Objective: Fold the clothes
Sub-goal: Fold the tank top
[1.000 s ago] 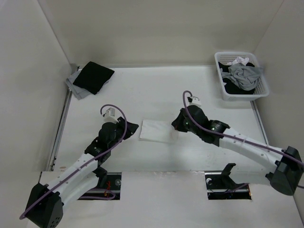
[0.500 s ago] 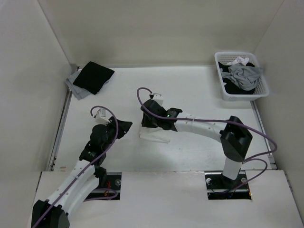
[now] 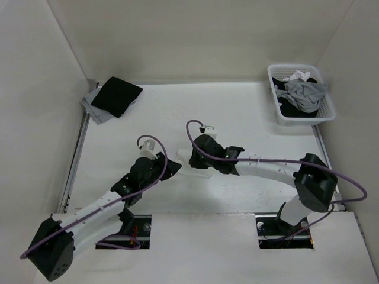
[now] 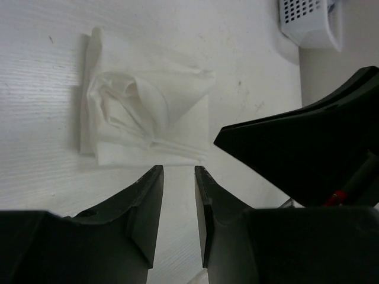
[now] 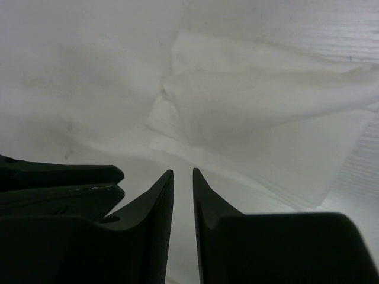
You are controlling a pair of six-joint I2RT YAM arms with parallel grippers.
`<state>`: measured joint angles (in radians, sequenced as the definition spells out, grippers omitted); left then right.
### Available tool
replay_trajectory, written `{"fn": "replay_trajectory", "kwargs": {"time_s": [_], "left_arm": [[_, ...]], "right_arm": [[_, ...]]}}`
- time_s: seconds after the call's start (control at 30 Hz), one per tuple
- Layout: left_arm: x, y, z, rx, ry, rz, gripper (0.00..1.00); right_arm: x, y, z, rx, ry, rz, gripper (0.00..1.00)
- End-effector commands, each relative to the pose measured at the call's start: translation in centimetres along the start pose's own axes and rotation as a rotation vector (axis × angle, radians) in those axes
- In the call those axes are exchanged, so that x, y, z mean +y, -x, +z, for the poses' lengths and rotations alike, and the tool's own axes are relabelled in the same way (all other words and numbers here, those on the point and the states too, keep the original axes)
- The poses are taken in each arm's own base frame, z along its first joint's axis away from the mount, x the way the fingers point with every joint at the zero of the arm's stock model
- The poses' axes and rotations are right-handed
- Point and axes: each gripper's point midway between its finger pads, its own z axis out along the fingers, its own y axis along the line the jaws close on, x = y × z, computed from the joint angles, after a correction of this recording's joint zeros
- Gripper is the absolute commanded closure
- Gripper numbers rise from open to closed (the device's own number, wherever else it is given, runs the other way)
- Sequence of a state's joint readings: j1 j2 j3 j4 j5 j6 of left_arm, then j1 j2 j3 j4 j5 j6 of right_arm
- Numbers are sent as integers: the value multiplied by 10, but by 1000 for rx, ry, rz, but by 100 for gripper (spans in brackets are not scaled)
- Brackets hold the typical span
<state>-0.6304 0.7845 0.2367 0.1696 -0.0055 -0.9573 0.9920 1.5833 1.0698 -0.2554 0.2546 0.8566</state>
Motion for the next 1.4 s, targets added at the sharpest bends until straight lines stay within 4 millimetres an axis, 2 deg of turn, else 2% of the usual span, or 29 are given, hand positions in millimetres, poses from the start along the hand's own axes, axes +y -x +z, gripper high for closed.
{"fn": "replay_trajectory", "kwargs": {"time_s": [0.0,0.13,0.43,0.6,0.77,0.93,1.1,1.13,1.23,1.37], "left_arm": [[-26,26,9,-125,-51,15,74],[-14,24,19,-134,-3,21,75],[20,20,45,-107,127,49,75],[33,19,54,-99,177,61,76],[44,13,58,-77,213,70,82],[52,9,58,-65,236,76,90],[52,8,54,-69,229,73,91],[52,8,52,-72,225,71,91],[50,9,45,-79,216,61,90],[44,7,34,-71,195,49,82]], "right_arm": [[5,-13,13,19,57,7,67],[6,-11,29,32,84,27,59],[-4,-5,56,35,49,43,61],[1,1,62,14,59,29,76],[7,12,66,-15,58,5,81],[14,33,70,-62,49,-25,85],[15,76,90,-143,31,-23,88],[14,87,93,-172,15,-15,86],[18,105,91,-223,9,-10,69],[18,106,75,-239,11,-31,63]]}}
